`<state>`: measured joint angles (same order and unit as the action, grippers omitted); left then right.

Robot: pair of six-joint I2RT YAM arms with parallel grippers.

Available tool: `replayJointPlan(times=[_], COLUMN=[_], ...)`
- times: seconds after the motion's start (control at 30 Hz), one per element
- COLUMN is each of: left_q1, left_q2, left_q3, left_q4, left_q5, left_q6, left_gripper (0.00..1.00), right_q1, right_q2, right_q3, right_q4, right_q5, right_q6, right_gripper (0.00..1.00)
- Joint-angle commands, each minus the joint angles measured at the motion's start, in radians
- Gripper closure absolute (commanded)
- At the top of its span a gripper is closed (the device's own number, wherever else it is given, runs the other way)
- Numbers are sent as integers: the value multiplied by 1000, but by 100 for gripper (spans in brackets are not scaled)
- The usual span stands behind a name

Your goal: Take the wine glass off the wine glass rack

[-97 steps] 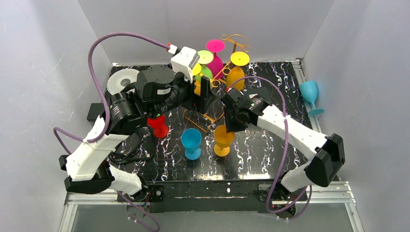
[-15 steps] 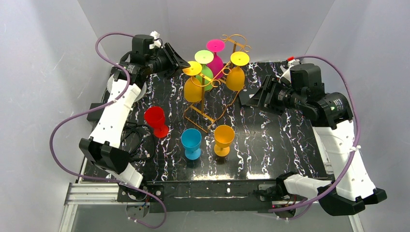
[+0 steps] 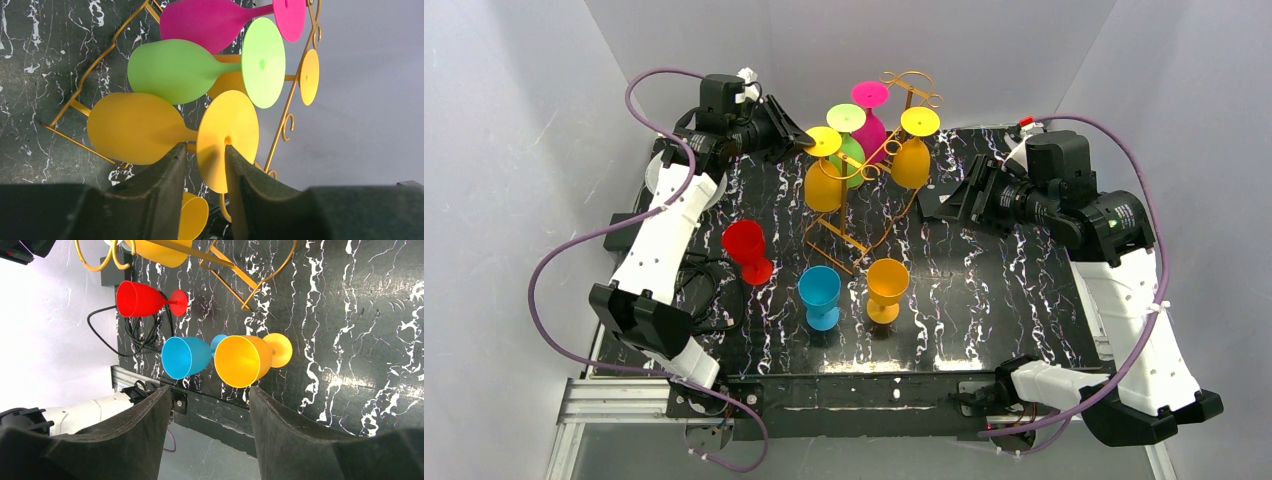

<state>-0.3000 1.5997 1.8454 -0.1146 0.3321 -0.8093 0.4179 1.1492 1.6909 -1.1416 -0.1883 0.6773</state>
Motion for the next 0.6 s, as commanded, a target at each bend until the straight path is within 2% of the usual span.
replayJointPlan(times=[0.0, 0.2, 0.57], left_q1=[6, 6, 7], left_q2=[-26, -21, -12], left_q3=[-2, 13, 71], left_q4=[12, -1, -46], left_q5=[44, 45, 25], left_q6=[15, 13, -1], left_gripper=[76, 89, 96], right_q1=[-8, -13, -17], right_q2=[-5, -9, -12], right_q3=[-7, -17, -26], right_q4=[47, 50, 57], right_q5=[-17, -19, -25], right_q6=[-5, -4, 3], right_gripper=[34, 35, 36])
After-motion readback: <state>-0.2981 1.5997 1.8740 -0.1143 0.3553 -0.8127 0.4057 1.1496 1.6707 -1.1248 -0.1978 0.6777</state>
